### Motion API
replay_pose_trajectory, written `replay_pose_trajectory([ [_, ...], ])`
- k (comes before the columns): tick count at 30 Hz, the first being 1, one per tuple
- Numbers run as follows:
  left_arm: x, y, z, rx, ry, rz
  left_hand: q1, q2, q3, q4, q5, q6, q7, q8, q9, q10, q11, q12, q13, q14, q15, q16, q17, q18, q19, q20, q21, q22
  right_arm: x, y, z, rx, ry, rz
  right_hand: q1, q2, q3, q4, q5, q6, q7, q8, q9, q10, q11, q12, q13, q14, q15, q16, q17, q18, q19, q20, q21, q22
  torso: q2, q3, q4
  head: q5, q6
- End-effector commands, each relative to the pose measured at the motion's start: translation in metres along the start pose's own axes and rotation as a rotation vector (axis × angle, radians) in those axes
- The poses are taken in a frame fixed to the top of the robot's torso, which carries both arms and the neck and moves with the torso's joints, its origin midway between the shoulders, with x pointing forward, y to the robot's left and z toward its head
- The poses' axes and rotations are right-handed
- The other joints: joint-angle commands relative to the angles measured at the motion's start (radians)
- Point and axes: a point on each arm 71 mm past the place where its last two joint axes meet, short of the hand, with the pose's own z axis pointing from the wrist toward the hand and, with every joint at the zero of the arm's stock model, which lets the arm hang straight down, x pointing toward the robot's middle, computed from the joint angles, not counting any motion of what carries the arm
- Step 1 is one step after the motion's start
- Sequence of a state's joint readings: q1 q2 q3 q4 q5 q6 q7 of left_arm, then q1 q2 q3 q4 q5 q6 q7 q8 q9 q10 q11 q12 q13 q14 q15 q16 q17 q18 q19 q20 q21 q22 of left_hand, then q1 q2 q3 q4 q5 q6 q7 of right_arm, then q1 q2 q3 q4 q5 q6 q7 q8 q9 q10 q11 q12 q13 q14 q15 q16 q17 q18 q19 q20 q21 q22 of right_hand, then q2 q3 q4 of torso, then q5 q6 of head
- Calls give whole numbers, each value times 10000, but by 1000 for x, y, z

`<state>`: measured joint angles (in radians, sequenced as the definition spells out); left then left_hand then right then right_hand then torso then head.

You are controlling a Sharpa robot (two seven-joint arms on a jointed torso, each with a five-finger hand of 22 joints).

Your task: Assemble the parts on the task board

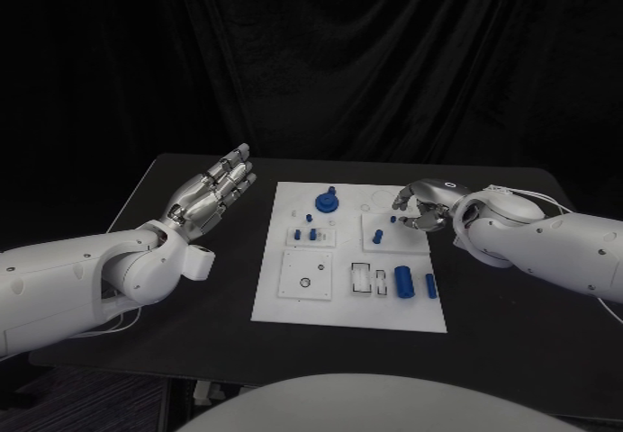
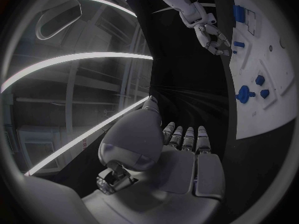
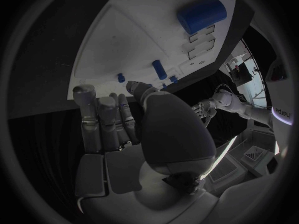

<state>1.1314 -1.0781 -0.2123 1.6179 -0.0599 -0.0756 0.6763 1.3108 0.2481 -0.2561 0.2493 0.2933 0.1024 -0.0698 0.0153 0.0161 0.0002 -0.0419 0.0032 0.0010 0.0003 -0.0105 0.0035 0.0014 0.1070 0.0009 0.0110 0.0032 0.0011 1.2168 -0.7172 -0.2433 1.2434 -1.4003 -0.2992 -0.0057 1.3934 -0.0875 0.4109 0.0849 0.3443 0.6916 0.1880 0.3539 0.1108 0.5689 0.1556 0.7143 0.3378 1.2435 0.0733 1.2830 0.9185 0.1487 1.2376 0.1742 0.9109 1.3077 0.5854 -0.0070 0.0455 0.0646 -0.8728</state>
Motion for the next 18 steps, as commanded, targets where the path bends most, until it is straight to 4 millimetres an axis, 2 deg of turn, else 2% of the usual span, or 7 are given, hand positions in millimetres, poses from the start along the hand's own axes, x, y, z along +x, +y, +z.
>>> replay_pose_trajectory([
  [1, 0, -17, -2, 2506, 16, -113, 118, -17, -13, -79, 41, -8, 56, 13, 8, -2, 69, -32, -10, -3, 98, -35, -14, -178, -9, 68, -32, -11, 7, 1, 2, -135, 370, 101, -153, -9, 81, -7, -30, 84, 243, -133, -28, 237, -5, -223, -257, 397, -18, 270, 430, -213, 353, -16, 495, 921, -5, -21, 13, 9, 2],
  [9, 0, -16, -1, 2435, 81, -181, 252, -5, 0, -271, 336, 15, 142, 16, 11, -2, 102, -32, -10, -3, 161, -35, -14, -235, -9, 76, -32, -11, 14, 3, 7, -158, 428, 123, -105, -25, 193, -123, 67, 119, 245, -261, -59, 413, -6, -490, -534, 508, -30, 326, 461, -229, 465, -34, 582, 945, -4, -15, 13, 20, 2],
  [11, 0, -15, -1, 2410, 103, -205, 299, -2, 3, -362, 490, 21, 170, 17, 12, -2, 165, -32, -10, -3, 214, -35, -14, -261, -9, 112, -32, -11, 15, 2, 8, -150, 435, 121, -20, -54, 294, -260, 396, 153, 238, -322, -72, 264, 21, -689, -678, 405, -19, 250, 295, -201, 376, -36, 420, 907, -5, -17, 22, 2, 2],
  [13, 0, -15, -1, 2387, 119, -223, 419, -31, 25, -552, 678, 153, 396, 43, 33, -2, 195, -32, -10, -3, 305, -35, -14, -283, -9, 177, -32, -11, 16, 2, 9, -154, 409, 118, 1, -61, 316, -313, 449, 150, 223, -353, -79, 202, 29, -735, -717, 340, -9, 209, 209, -188, 318, -29, 334, 888, -6, -19, 19, -5, 2],
  [15, 0, -15, -1, 2360, 145, -250, 415, -34, 14, -585, 645, 151, 380, 41, 32, -2, 243, -32, -10, -3, 323, -35, -14, -285, -9, 192, -32, -11, 17, 2, 10, -184, 314, 115, 4, -60, 323, -331, 457, 151, 214, -364, -81, 176, 33, -753, -733, 322, -6, 202, 193, -187, 307, -26, 327, 889, -1, -17, 9, -9, 2],
  [16, 0, -14, -1, 2347, 156, -261, 319, 12, -27, -558, 452, 109, 350, 31, 24, -2, 377, -32, -10, -3, 355, -35, -14, -284, -9, 226, -32, -11, 17, 2, 10, -192, 270, 115, 5, -64, 326, -351, 455, 123, 208, -393, -90, 137, 39, -773, -749, 287, -1, 181, 146, -181, 279, -22, 289, 881, 2, -10, 8, -13, 2],
  [18, 0, -14, -1, 2326, 169, -273, 293, 24, -41, -556, 401, 107, 339, 30, 23, -2, 428, -32, -10, -3, 357, -35, -14, -280, -9, 235, -32, -11, 17, 2, 11, -195, 209, 114, 12, -54, 336, -374, 451, 90, 175, -424, -99, 116, 44, -783, -764, 242, 6, 155, 89, -171, 238, -18, 232, 868, 4, -16, 21, -15, 2],
])
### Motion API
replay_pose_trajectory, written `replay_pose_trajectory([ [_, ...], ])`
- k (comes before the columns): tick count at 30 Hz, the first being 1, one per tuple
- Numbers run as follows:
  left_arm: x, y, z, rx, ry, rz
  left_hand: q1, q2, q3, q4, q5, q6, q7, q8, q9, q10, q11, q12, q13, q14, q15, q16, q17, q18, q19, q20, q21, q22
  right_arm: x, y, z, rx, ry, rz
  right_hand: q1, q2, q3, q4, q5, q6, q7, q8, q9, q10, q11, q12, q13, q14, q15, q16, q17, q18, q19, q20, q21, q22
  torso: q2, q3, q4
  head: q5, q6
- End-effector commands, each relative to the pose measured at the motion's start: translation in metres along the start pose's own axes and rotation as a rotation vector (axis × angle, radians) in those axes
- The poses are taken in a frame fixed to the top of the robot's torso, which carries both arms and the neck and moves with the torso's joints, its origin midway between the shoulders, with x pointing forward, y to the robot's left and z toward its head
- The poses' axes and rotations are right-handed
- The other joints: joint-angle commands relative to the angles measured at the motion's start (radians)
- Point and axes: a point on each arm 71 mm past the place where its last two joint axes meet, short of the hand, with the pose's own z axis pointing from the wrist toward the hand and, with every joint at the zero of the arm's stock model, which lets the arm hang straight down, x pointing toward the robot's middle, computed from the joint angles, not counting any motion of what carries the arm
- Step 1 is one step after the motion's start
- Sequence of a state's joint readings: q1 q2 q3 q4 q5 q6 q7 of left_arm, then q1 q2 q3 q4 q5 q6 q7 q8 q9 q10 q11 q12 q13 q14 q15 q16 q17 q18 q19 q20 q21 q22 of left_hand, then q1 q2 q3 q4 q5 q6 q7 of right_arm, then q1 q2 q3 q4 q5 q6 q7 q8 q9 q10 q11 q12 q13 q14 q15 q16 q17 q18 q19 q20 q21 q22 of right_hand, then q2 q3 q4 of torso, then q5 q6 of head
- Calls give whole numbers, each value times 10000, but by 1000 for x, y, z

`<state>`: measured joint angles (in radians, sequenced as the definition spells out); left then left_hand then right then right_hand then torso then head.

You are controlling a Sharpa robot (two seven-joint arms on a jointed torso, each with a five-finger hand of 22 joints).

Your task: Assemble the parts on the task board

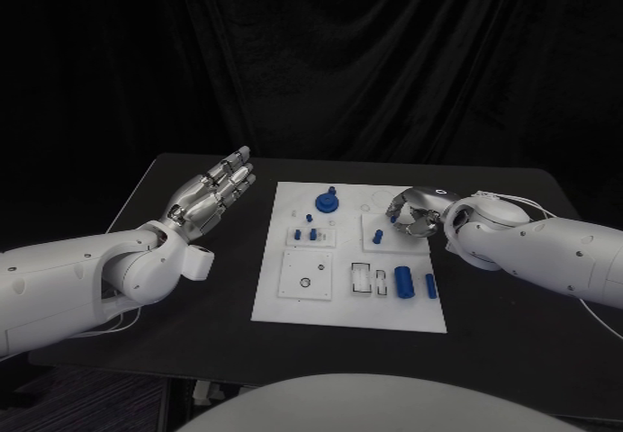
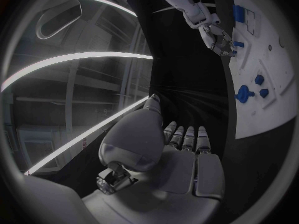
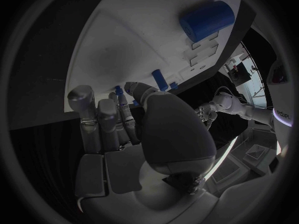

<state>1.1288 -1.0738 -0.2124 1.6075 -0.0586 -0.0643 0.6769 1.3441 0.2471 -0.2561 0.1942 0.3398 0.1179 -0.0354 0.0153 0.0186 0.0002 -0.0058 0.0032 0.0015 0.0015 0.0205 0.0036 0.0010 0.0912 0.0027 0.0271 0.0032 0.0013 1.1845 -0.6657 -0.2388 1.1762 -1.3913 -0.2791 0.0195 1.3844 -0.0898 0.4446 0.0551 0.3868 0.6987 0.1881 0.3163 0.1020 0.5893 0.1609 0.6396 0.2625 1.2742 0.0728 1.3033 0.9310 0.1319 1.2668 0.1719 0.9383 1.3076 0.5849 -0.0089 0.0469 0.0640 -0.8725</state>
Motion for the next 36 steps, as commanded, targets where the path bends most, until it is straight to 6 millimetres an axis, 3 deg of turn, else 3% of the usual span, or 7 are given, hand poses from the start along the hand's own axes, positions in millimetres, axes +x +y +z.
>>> replay_pose_trajectory([
  [1, 2, -16, -2, 2336, 148, -229, -41, 35, -42, -5, -66, -39, -1, 32, 0, -2, 70, -32, -15, -15, 48, -36, -10, -122, -27, 75, -32, -13, 1, 0, 1, -109, -161, 11, 100, -9, 7, -76, 19, 37, 166, -44, -7, -88, -8, -36, -15, -87, 13, -61, -65, 3, -75, 8, -75, 862, 8, -1, 11, -10, -1],
  [8, 1, -15, -2, 2271, 180, -264, -105, 80, -85, -41, -114, 22, 243, 43, 9, 7, 215, -29, -12, -15, 148, -36, -10, -92, -27, 205, -32, -13, 4, -1, 3, -19, -20, 5, 97, 83, 37, -102, -41, 200, 117, 1, 24, -83, -7, -17, -39, -215, 19, -131, -222, 33, -192, 18, -234, 825, -2, -27, -5, -5, -1],
  [14, 2, -14, -1, 2210, 250, -329, -133, 98, -102, -44, -145, 16, 283, 41, 7, 5, 300, -30, -12, -15, 215, -36, -10, -86, -27, 276, -32, -13, 7, -1, 4, 39, -3, 23, 156, 180, 94, -262, 101, 735, 32, 210, 162, 68, -49, 82, -67, -440, -16, -263, -541, 89, -378, -3, -477, 770, -2, -28, 10, -84, -1],
  [24, 2, -11, -1, 2068, 309, -406, -306, 240, -148, 110, -250, 9, 301, 39, 5, -1, 414, -32, -14, -15, 357, -36, -10, -96, -27, 402, -32, -13, 9, -3, 5, 88, -294, 33, 422, 454, 194, -667, 222, 1370, -26, 620, 544, 870, -252, 353, -99, -343, -201, -210, -513, 60, -290, -171, -230, 840, 4, -31, 1, -74, -1],
  [33, 2, -7, -2, 1962, 338, -471, -333, 283, -150, 160, -237, -24, 328, 33, 0, -2, 421, -32, -15, -15, 429, -36, -10, -107, -27, 465, -32, -13, 9, -2, 7, 23, -495, 18, 609, 624, 194, -914, -99, 1541, -102, 792, 814, 1361, -369, 350, -217, -300, -307, -244, -593, 39, -243, -281, -69, 864, 8, -28, 2, -67, -1],
  [36, 2, -6, -2, 1932, 355, -492, -336, 289, -151, 167, -237, -25, 329, 33, 0, -2, 428, -32, -15, -15, 442, -36, -10, -108, -27, 476, -32, -13, 9, -2, 8, -6, -530, 11, 773, 753, 226, -1047, -445, 1586, -117, 826, 927, 1580, -408, 346, -269, -354, -345, -340, -763, 51, -289, -323, -105, 845, 10, -34, -1, -63, -1],
])
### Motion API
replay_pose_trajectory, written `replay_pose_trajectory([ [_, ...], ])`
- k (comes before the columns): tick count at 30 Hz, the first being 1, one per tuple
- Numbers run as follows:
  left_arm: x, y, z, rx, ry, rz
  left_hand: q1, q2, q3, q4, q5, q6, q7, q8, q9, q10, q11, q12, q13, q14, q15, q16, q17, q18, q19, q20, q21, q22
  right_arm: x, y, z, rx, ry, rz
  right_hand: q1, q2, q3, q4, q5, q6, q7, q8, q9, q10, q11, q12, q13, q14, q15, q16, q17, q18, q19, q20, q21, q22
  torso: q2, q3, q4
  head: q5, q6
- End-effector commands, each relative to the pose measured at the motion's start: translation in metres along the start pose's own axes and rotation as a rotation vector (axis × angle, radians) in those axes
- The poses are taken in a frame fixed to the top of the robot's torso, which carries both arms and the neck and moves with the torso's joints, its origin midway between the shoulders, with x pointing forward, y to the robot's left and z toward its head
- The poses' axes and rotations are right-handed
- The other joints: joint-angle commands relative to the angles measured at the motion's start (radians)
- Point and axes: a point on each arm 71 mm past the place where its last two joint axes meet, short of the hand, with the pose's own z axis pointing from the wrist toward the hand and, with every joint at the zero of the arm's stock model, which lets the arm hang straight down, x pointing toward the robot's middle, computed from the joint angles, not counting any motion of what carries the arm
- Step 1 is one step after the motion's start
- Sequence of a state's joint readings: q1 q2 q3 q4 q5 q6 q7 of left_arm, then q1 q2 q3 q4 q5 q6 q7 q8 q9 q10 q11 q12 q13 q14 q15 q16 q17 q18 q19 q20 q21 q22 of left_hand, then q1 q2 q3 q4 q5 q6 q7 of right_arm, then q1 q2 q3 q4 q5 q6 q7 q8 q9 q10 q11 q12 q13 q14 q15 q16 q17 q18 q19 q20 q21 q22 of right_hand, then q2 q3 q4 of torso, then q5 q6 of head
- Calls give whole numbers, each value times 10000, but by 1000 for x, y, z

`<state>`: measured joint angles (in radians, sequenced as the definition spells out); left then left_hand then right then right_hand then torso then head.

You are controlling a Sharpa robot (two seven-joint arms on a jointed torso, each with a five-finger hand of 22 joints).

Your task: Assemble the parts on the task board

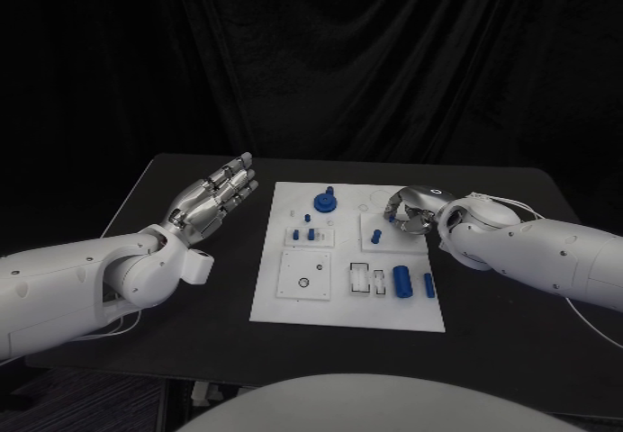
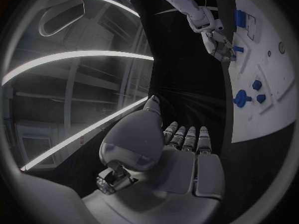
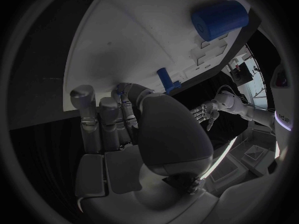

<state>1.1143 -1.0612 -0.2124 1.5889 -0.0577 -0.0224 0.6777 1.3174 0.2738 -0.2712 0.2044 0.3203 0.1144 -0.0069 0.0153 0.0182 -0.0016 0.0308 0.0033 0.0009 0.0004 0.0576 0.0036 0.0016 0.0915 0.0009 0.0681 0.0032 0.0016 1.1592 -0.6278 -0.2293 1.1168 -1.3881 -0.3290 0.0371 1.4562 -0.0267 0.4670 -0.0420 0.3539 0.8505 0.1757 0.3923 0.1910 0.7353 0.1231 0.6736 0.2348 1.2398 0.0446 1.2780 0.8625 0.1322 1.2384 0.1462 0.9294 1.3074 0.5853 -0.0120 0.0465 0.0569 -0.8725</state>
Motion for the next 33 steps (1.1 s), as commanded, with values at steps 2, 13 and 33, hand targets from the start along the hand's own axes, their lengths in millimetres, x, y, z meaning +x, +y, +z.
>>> replay_pose_trajectory([
  [2, 2, -13, -1, 2034, 136, -206, -71, 27, 1, 72, -39, 11, 52, 33, 4, 16, 70, -33, -9, -4, 84, -36, -16, -113, -9, 78, -32, -16, 3, 0, 0, -64, -109, -27, 71, 134, -5, -93, -179, 79, 2, 72, 63, 174, -39, 5, -4, -48, -68, -136, -165, 55, -29, -74, -48, 836, 3, -4, 8, 4, -1],
  [13, 2, -10, 0, 1923, 209, -285, -76, 63, 10, 103, 4, 17, 123, 36, 6, 16, 100, -33, -9, -4, 167, -36, -16, -123, -9, 150, -32, -16, -1, 1, 0, -305, -550, -54, 132, 202, -100, -145, -512, 202, -53, 117, 230, 503, -119, 5, -67, 25, -131, -196, -211, 32, 33, -123, 70, 854, 6, -11, 12, 1, -1],
  [33, 3, -7, 1, 1751, 205, -437, -62, 80, 29, 118, 88, 50, 223, 45, 14, 16, 224, -33, -9, -4, 319, -36, -16, -131, -9, 296, -32, -16, -46, 12, -10, -623, -1703, -48, 99, 164, -200, -146, -551, 358, -119, 152, 351, 746, -193, -21, -119, 265, -195, -103, -6, -21, 239, -177, 340, 918, -3, -26, 16, 40, -1],
])
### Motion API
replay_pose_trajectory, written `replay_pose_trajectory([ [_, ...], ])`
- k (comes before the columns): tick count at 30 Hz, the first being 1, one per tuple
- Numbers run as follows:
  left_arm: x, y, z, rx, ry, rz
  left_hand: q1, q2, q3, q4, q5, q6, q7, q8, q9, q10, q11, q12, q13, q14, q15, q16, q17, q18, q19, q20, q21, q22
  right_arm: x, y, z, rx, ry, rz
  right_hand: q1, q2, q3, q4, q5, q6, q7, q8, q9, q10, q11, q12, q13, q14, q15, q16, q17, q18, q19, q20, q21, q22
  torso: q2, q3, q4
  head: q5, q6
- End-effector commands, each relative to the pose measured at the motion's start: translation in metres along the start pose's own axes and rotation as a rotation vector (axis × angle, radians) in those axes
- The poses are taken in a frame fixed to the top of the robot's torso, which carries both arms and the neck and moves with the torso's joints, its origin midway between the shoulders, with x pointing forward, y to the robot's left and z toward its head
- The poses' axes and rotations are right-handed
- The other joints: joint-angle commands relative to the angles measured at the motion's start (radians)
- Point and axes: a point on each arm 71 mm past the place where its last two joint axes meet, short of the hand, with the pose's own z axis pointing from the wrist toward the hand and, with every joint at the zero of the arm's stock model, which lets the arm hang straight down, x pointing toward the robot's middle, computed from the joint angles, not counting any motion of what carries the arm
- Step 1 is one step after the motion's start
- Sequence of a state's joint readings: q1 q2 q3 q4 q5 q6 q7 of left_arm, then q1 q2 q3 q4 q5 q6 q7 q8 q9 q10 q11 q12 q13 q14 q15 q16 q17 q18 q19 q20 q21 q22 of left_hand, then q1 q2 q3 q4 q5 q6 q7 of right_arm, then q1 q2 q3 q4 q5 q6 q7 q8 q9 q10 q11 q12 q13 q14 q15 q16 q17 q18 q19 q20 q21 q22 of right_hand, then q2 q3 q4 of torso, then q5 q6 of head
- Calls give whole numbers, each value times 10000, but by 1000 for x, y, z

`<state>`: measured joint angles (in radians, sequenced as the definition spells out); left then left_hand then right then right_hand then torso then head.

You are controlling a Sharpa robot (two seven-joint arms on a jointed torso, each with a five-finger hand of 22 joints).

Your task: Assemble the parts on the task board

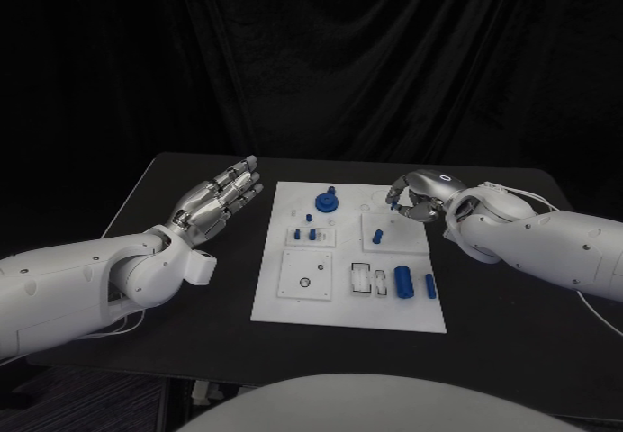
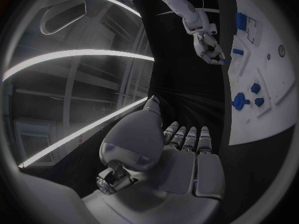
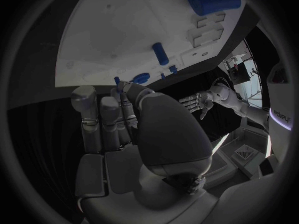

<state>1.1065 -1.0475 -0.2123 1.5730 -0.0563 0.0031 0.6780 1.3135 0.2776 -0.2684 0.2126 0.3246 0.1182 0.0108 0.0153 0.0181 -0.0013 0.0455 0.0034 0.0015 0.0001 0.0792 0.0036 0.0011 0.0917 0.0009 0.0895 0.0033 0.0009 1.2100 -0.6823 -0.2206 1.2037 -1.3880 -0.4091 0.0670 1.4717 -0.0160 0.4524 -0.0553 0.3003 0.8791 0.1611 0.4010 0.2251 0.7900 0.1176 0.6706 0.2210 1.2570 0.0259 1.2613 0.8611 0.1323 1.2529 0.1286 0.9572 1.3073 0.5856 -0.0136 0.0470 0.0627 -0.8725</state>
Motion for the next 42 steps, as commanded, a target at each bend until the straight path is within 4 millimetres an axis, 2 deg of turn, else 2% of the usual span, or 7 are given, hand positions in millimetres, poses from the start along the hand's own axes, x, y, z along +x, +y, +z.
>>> replay_pose_trajectory([
  [1, 2, -12, 0, 1813, 38, -278, -17, 39, 3, 32, 51, 29, 53, 49, 19, 17, 81, -32, -14, -1, 110, -36, -11, -131, -9, 92, -33, -9, -14, 6, -1, -39, -516, -27, -55, 56, -54, -13, -15, 73, 27, 65, 10, 198, -138, 9, 19, 94, -9, 64, 8, -23, 94, -1, 62, 919, -10, -14, 14, -14, -1],
  [17, 1, -11, 1, 1744, 14, -369, -1, 40, 12, 27, 61, 75, 85, 59, 26, 34, 117, -26, -8, -1, 159, -36, -11, -122, -9, 154, -33, -9, 0, 78, -37, -1900, 492, 301, -140, -41, -158, 24, -48, 66, 5, 3, 57, 285, -168, -63, -37, 310, -39, 184, 256, -66, 262, -30, 261, 965, -11, -11, -13, 275, -1],
  [20, 0, -10, 2, 1722, 17, -363, 0, 51, 20, 36, 65, 92, 104, 62, 28, 39, 142, -25, -6, -1, 177, -36, -11, -113, -9, 182, -33, -9, 10, 93, -40, -2230, 705, 441, -141, -81, -193, 19, 65, 99, -24, -103, 135, 376, -197, -191, -127, 1197, -71, 979, 1784, -325, 1053, -68, 1562, 1327, -5, -6, -6, 250, -1],
  [27, 2, -9, 4, 1683, 98, -424, 0, 85, 42, 58, 89, 107, 145, 64, 29, 38, 137, -25, -7, -1, 198, -36, -11, -100, -9, 216, -33, -9, 37, 116, -35, -2735, 736, 634, -125, -117, -188, -9, 166, 111, -27, -136, 156, 392, -197, -225, -149, 1249, -73, 1031, 1858, -334, 1103, -73, 1626, 1341, 5, 3, 18, 328, -1],
  [30, 2, -8, 4, 1661, 113, -439, 2, 98, 56, 66, 111, 112, 153, 65, 30, 37, 137, -25, -7, -1, 201, -36, -11, -94, -9, 227, -33, -9, 47, 122, -31, -2851, 774, 560, -121, -133, -189, -20, 190, 126, -29, -139, 164, 409, -199, -227, -153, 1250, -75, 1030, 1845, -332, 1107, -75, 1626, 1340, -12, -8, -73, 475, -1],
  [35, 2, -7, 4, 1615, 129, -451, 2, 98, 56, 66, 111, 112, 153, 65, 30, 37, 137, -25, -7, -1, 201, -36, -11, -94, -9, 227, -33, -9, 59, 132, -24, -2813, 771, 169, -132, -168, -203, -29, 189, 140, -30, -149, 174, 426, -200, -237, -161, 1262, -78, 1040, 1857, -330, 1116, -77, 1629, 1338, -21, -20, -105, 615, -1],
  [42, 4, -6, 5, 1545, 202, -514, 9, 116, 92, 83, 159, 122, 172, 65, 31, 35, 137, -26, -8, -1, 224, -36, -11, -83, -9, 258, -33, -9, 67, 146, -15, -2641, 749, -311, -202, -266, -274, -26, -144, 359, -93, -226, 288, 685, -272, -316, -227, 1321, -133, 1049, 1862, -323, 1172, -118, 1648, 1320, -12, 1, -43, 642, -1],
])
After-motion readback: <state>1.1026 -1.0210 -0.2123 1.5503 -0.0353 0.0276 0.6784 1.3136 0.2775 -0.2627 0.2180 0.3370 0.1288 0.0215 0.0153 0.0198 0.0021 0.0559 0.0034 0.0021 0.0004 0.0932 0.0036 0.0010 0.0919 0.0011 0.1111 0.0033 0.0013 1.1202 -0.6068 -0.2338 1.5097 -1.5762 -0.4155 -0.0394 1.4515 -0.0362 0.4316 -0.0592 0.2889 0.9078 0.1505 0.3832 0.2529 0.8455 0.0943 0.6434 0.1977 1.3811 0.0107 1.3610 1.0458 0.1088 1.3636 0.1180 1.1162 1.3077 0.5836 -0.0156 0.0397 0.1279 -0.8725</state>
